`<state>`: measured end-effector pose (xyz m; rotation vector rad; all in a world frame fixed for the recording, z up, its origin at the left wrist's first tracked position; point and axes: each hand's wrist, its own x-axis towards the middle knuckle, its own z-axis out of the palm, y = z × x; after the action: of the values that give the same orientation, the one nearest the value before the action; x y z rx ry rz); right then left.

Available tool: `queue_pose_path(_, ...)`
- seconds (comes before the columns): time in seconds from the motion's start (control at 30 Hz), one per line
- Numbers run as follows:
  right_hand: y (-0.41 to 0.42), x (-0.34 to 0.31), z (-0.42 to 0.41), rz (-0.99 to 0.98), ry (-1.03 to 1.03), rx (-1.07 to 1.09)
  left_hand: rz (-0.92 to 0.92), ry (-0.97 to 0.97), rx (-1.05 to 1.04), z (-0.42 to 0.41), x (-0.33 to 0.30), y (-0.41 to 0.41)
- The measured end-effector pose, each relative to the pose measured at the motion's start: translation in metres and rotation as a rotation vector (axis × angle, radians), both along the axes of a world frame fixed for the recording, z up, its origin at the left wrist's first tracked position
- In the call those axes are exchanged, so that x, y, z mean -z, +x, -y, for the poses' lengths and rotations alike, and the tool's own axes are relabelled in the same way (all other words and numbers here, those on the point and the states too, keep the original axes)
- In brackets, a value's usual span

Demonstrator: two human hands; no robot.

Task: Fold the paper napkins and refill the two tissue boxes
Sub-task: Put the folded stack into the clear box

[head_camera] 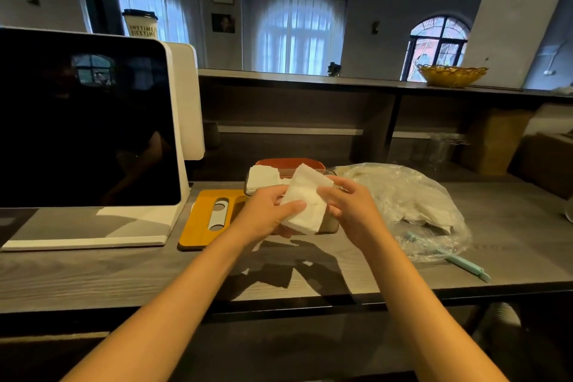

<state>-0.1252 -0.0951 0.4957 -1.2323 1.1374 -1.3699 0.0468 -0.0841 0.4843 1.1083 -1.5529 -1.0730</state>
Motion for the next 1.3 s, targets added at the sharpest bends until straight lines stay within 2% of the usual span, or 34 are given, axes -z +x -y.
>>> queue_pose_path(0.13,0.019,-0.019,0.008,0.087,0.207,-0.075,-0.122,-0.028,-0.089,0.009,-0.014,-0.008)
queue_pose_path(0.27,0.027,-0.036,0.021,-0.108,0.199,0.0,0.03,-0.114,-0.207,0.022,-0.024,-0.01)
queue_pose_path(0.4,0.021,-0.052,0.051,-0.149,0.112,0.129,0.289,-0.281,-0.367,0.039,-0.044,0.004)
queue_pose_path(0.57,0.034,-0.05,0.093,-0.407,0.263,0.123,0.213,0.028,-0.371,0.076,-0.054,0.015)
queue_pose_path(0.7,0.043,-0.047,0.105,-0.586,0.449,0.024,0.01,0.286,-0.291,0.083,-0.055,0.011)
queue_pose_path(0.83,0.045,-0.031,0.112,-0.814,0.516,-0.015,-0.024,0.357,-0.254,0.088,-0.05,0.012)
queue_pose_path(0.93,0.049,-0.026,0.113,-0.953,0.486,-0.03,0.003,0.367,-0.245,0.091,-0.048,0.013)
queue_pose_path(1.07,0.053,-0.03,0.113,-0.923,0.41,-0.006,0.029,0.369,-0.236,0.092,-0.047,0.014)
queue_pose_path(1.2,0.05,-0.031,0.109,-0.836,0.454,-0.063,0.044,0.371,-0.224,0.092,-0.047,0.013)
queue_pose_path(1.3,0.044,-0.035,0.109,-0.824,0.405,-0.029,0.04,0.372,-0.235,0.091,-0.046,0.012)
